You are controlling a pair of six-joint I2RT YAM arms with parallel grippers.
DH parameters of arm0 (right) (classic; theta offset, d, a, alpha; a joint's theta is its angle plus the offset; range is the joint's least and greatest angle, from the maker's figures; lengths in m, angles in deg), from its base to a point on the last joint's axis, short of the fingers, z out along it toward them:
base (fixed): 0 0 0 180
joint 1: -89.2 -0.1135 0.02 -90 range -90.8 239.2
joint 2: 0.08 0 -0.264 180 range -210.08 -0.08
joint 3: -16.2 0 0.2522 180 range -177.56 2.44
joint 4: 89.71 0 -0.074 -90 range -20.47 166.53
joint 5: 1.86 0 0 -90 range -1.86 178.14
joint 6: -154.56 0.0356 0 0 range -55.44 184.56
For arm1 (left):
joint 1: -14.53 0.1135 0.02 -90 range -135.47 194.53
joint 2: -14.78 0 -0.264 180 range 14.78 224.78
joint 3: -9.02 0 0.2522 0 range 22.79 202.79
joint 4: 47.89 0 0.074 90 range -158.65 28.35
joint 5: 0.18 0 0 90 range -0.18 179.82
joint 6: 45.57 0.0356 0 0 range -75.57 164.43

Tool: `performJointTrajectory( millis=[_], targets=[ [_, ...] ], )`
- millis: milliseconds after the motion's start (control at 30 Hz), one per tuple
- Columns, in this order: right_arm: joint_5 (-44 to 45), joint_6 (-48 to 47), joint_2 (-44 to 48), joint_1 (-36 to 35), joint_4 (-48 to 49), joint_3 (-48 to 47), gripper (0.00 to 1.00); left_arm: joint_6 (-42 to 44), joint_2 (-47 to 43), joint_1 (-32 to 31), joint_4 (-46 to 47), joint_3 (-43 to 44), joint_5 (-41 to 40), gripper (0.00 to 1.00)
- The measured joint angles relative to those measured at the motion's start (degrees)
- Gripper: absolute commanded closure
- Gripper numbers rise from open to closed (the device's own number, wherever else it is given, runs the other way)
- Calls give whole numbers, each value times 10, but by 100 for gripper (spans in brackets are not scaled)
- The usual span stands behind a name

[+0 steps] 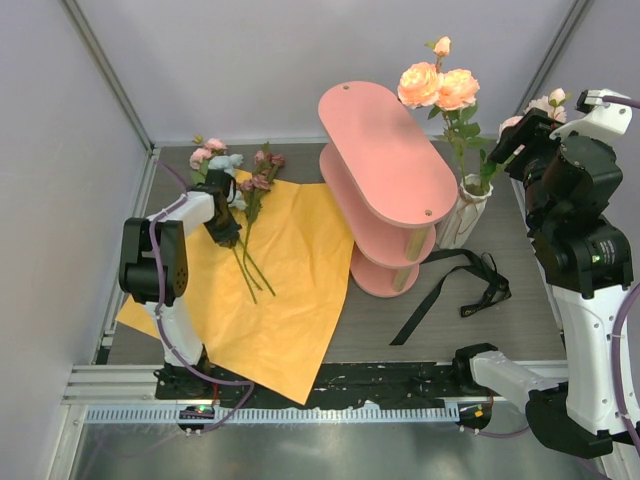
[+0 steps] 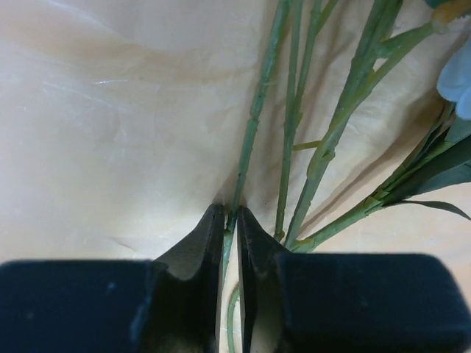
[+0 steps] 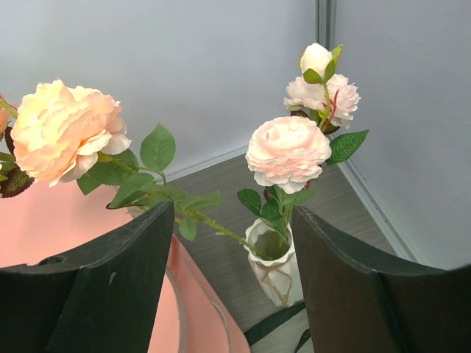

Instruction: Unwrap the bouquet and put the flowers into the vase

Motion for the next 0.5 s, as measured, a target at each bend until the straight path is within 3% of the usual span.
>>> performJointTrajectory(
  millis=[133, 300, 500],
  targets=[
    [0, 0, 0, 0, 0, 0, 30, 4, 0, -2, 3, 0, -6, 100],
    [-2, 0, 0, 0, 0, 0, 30, 16, -16, -7, -7, 0, -35, 100],
    [-6, 0, 0, -1, 0, 0, 30, 48, -101, -11, -48, 17, -93, 100]
  ],
)
